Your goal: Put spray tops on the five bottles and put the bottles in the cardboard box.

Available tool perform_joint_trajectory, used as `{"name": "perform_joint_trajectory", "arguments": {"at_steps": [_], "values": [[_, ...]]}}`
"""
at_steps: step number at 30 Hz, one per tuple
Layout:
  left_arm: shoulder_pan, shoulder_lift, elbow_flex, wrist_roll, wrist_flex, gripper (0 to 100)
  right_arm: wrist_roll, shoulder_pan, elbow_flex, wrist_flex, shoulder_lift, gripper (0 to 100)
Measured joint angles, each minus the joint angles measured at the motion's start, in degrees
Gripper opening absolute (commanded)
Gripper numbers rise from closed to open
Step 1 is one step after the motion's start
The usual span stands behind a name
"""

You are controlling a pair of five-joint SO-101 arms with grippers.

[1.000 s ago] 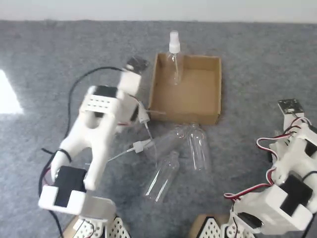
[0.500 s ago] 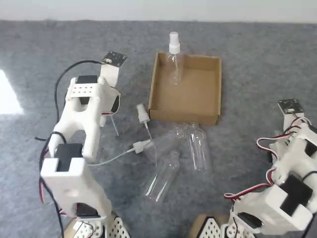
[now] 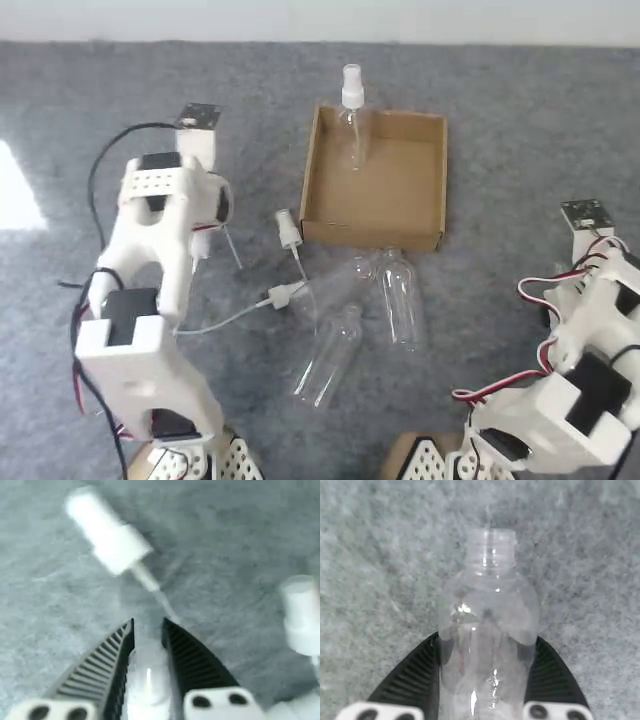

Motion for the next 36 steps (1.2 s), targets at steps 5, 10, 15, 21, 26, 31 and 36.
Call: {"name": "perform_joint_trajectory", "arguments": {"at_steps": [5,10,15,21,26,31,36], "values": [[-2.20,0.00,0.00,-4.13,0.00,12,0.00,0.00,0.00,-0.18,0.00,11.3],[-2.29,0.00,0.00,-5.45,0.79,12,0.00,0.00,0.00,-0.18,0.00,11.3],[-2.11,0.00,0.00,-5.89,2.73,12,0.00,0.00,0.00,-0.18,0.00,11.3],[-5.63,0.00,0.00,0.35,4.57,16,0.00,0.00,0.00,-0.18,0.00,11.3],[-7.21,0.00,0.00,1.41,3.87,16,0.00,0.00,0.00,-0.18,0.00,11.3],[-5.89,0.00,3.52,1.41,3.69,16,0.00,0.00,0.00,-0.18,0.00,11.3],[-4.84,0.00,4.31,2.11,3.69,19,0.00,0.00,0.00,-0.18,0.00,11.3]]}}
